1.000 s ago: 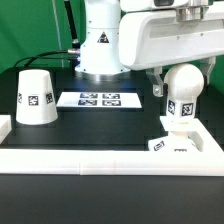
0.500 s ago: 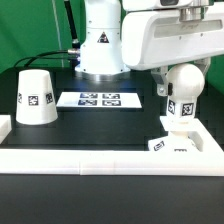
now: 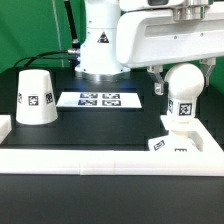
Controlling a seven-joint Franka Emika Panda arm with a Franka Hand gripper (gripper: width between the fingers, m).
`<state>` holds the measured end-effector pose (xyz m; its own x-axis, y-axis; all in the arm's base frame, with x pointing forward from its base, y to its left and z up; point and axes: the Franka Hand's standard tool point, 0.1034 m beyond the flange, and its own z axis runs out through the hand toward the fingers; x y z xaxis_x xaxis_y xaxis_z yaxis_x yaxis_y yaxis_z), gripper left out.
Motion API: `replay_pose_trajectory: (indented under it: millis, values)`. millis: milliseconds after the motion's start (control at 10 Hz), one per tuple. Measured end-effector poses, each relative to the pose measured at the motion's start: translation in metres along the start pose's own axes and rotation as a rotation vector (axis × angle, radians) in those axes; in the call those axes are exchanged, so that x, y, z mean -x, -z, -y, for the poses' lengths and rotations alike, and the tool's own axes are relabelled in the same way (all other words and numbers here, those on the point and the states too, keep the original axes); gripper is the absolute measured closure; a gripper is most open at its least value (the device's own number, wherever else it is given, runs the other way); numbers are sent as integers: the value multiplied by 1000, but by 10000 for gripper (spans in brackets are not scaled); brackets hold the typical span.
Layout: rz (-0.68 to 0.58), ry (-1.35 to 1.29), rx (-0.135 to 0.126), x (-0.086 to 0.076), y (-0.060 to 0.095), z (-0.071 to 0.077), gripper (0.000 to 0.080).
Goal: Assemble lamp
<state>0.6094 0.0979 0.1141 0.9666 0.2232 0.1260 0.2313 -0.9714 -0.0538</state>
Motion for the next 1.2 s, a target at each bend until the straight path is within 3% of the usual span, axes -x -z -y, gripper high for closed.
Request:
replay_pose_trajectory:
  millis: [500, 1200]
  values:
    - [-9, -479, 1, 1, 1, -4, 222]
    - [37, -1065, -4, 6, -1, 6, 220]
